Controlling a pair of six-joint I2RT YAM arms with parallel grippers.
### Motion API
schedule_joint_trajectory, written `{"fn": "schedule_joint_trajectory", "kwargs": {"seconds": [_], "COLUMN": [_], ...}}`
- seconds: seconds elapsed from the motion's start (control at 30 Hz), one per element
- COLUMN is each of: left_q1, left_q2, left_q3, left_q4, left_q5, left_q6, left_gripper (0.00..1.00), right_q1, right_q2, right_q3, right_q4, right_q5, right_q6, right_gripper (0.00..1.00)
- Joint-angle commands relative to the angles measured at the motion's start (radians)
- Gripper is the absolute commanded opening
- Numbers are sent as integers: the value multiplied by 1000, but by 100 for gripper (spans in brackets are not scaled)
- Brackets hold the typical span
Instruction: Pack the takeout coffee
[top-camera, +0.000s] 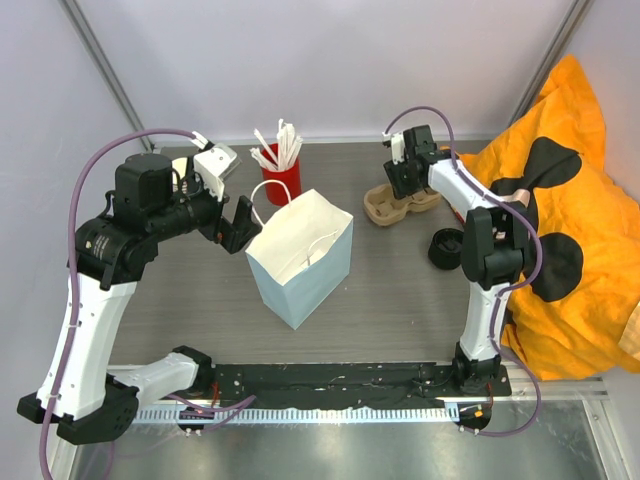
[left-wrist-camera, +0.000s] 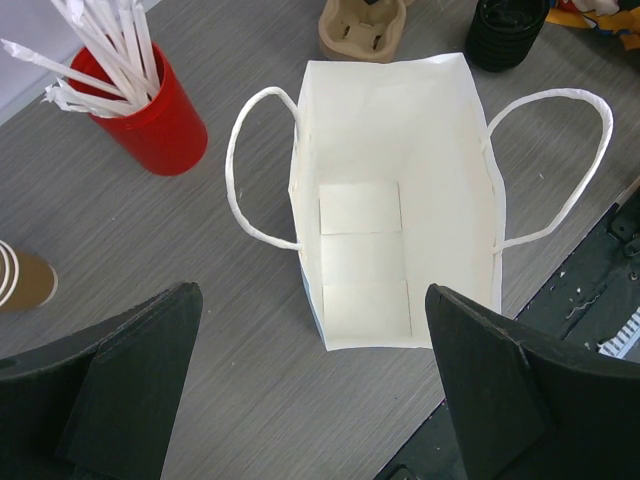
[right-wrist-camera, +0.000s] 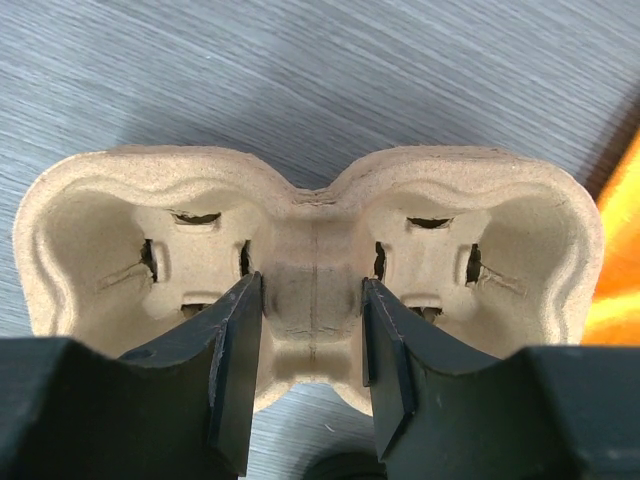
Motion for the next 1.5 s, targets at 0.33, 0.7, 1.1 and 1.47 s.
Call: {"fn": "schedule_joint_trajectory", "kwargs": {"seconds": [0.33, 0.7, 1.1, 1.47], "left_q1": [12, 12, 12, 18], "left_q2": [-17, -3, 78, 142], "left_q3": [14, 20, 31, -23], "left_q4": [25, 43, 161, 249], "left_q5": [26, -11, -171, -47], "left_q6": [-14, -19, 55, 84], "left_gripper": [100, 100, 100, 100], "right_q1": [-9, 11, 170, 221], "right_q2": [-159, -220, -294, -357], "right_q3": [104, 507, 684, 568], "right_q4": [-45, -294, -358, -242], "right_q5": [-22, -129, -445, -834], "right_q6": [31, 74, 204, 373], "right_gripper": [22, 22, 22, 22]}}
